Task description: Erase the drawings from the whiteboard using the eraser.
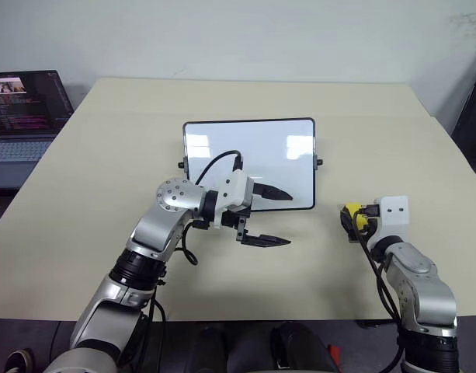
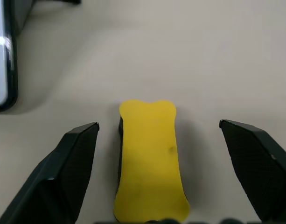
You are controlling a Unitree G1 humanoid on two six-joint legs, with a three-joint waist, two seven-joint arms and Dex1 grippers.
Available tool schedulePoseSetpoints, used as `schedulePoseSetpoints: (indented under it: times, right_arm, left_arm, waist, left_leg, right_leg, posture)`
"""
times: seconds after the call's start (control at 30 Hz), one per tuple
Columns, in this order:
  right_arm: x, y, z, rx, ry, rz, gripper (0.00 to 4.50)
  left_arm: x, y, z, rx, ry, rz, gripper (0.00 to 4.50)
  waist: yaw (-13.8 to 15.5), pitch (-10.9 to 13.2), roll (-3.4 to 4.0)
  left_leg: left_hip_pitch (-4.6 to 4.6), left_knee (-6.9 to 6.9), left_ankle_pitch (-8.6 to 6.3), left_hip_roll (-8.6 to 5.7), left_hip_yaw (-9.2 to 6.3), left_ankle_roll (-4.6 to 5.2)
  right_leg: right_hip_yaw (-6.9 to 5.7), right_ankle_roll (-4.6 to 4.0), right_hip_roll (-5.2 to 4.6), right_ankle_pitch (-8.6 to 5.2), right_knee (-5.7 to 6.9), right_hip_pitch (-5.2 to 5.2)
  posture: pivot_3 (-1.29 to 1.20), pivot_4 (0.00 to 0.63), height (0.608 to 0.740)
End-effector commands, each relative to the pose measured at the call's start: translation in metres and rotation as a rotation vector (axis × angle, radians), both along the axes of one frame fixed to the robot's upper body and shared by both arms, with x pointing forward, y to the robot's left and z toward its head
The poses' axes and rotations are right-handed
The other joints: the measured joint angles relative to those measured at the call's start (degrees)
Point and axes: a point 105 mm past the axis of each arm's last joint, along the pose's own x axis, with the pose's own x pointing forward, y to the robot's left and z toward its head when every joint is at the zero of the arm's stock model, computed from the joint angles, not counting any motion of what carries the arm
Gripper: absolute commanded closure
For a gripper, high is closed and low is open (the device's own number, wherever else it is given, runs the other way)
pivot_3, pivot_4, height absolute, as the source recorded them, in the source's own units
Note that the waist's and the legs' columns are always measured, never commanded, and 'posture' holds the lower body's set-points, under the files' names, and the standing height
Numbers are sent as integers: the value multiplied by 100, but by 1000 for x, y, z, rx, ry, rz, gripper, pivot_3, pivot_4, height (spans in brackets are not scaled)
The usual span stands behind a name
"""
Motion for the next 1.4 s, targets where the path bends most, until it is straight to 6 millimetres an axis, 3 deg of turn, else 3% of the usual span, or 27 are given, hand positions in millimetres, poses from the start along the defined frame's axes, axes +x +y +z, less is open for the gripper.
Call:
schedulePoseSetpoints:
  times: [0.03,0.13,0.23,0.37,0.47,0.57,0.73,0.83,1.03,1.2,1.4]
  right_arm:
    - [-12,9,40,16,-152,37,61]
    - [-37,33,57,53,-217,134,61]
    - [-54,51,58,10,-233,218,61]
    - [-64,56,55,-49,-284,229,61]
    - [-70,54,45,3,-331,189,61]
    - [-73,49,33,2,-347,169,61]
    - [-84,51,15,54,-364,184,61]
    - [-81,36,7,70,-375,134,61]
    - [-64,8,5,35,-398,150,61]
    - [-49,13,5,48,-383,257,61]
    - [-49,17,9,61,-381,288,61]
  left_arm:
    - [9,14,13,-51,-44,104,0]
    - [19,39,21,-115,-32,276,0]
    - [24,64,29,-191,4,451,0]
    - [35,98,34,-263,-17,720,0]
    - [34,132,35,-362,-96,987,0]
    - [25,147,28,-388,-163,1126,0]
    - [10,197,8,-381,-262,1437,0]
    - [-7,231,-17,-359,-272,1673,0]
    - [-24,219,-30,-392,-247,1752,0]
    - [-21,213,-22,-446,-285,1758,0]
    - [-18,203,-35,-440,-256,1798,0]
  waist:
    - [0,0,0]
    - [-13,-2,4]
    - [-8,-2,3]
    - [0,-3,2]
    - [-1,-8,-5]
    - [6,-9,-5]
    - [11,-10,-7]
    - [4,-12,-7]
    - [57,-20,-25]
    - [72,-22,-23]
    - [74,-24,-21]
  left_leg:
    - [-1,0,0,0,-1,0]
    - [1,-4,-1,7,-4,1]
    - [0,-6,-1,12,-12,1]
    - [5,2,-1,12,-9,0]
    - [6,4,-1,13,-9,0]
    - [9,1,-1,18,-10,-1]
    - [16,-1,-1,19,-8,-1]
    - [23,-2,-1,23,-8,-1]
    - [25,8,0,12,3,0]
    - [34,7,1,11,8,2]
    - [30,3,0,9,10,1]
  right_leg:
    - [-1,0,0,0,-1,0]
    - [-2,0,0,-1,1,0]
    - [-8,2,0,-3,2,-1]
    - [-6,4,-13,-3,3,5]
    - [0,9,-23,0,1,7]
    - [1,9,-26,0,-2,10]
    - [1,7,-29,0,1,11]
    - [6,7,-29,0,4,14]
    - [16,22,-35,9,-2,23]
    - [13,19,-24,11,2,28]
    - [17,18,-23,11,-2,27]
  posture:
    - [0,150,740]
    - [0,150,740]
    - [0,150,740]
    - [0,150,740]
    - [0,150,740]
    - [0,150,740]
    - [0,150,740]
    - [0,150,740]
    - [0,150,740]
    - [0,150,740]
    - [0,150,740]
